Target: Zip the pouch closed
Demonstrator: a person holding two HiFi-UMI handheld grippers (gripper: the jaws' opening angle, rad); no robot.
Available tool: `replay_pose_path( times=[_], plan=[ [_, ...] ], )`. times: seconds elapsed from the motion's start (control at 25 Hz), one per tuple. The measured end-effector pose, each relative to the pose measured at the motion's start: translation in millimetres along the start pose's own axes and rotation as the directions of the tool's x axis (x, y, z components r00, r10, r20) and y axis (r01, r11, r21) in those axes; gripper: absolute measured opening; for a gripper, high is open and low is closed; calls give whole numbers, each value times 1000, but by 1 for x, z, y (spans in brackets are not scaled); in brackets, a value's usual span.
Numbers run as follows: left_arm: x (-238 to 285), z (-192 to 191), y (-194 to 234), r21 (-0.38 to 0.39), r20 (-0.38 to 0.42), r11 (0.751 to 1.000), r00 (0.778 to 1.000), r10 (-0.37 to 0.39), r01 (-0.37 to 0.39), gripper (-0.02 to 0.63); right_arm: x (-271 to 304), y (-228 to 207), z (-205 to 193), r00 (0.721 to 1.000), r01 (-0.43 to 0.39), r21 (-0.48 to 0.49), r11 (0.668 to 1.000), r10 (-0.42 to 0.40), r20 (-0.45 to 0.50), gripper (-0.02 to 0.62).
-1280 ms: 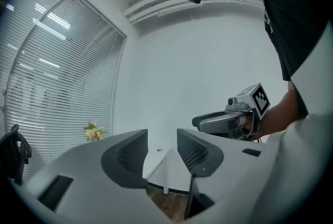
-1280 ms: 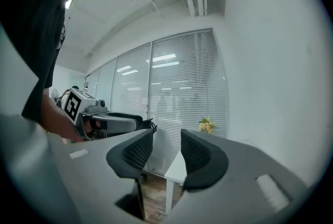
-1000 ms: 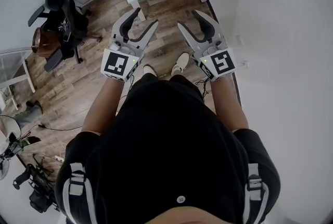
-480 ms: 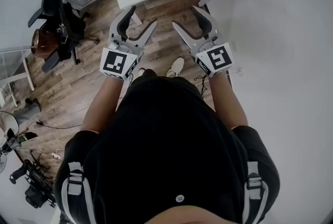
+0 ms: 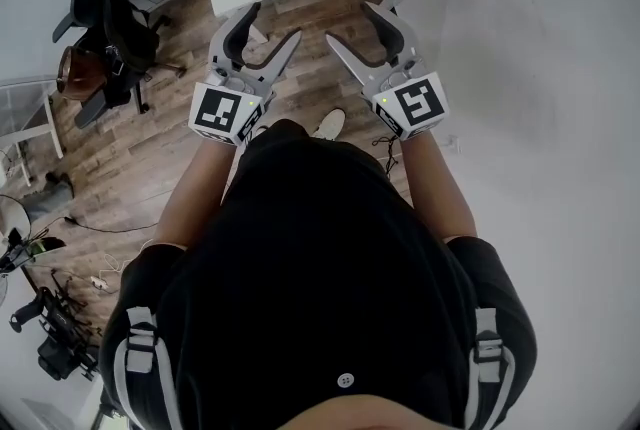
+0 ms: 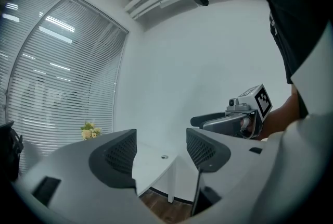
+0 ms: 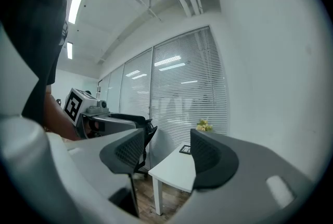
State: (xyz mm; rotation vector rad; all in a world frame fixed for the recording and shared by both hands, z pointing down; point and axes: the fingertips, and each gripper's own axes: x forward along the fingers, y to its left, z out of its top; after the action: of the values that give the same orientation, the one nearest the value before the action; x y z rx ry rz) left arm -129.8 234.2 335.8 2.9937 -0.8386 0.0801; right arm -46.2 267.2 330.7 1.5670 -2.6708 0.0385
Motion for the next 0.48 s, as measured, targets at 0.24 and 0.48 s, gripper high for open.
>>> replay_pose_path(
  times=[0.24, 0.48],
  plan=[
    [26, -7, -16, 4, -15, 999, 999, 50, -50, 284, -14, -27, -10, 999, -43, -1, 999, 43, -1, 288],
    [46, -7, -20, 18, -21, 998, 998, 63, -63, 284, -16, -51, -12, 998, -58, -3, 998, 58, 0, 288]
  ],
)
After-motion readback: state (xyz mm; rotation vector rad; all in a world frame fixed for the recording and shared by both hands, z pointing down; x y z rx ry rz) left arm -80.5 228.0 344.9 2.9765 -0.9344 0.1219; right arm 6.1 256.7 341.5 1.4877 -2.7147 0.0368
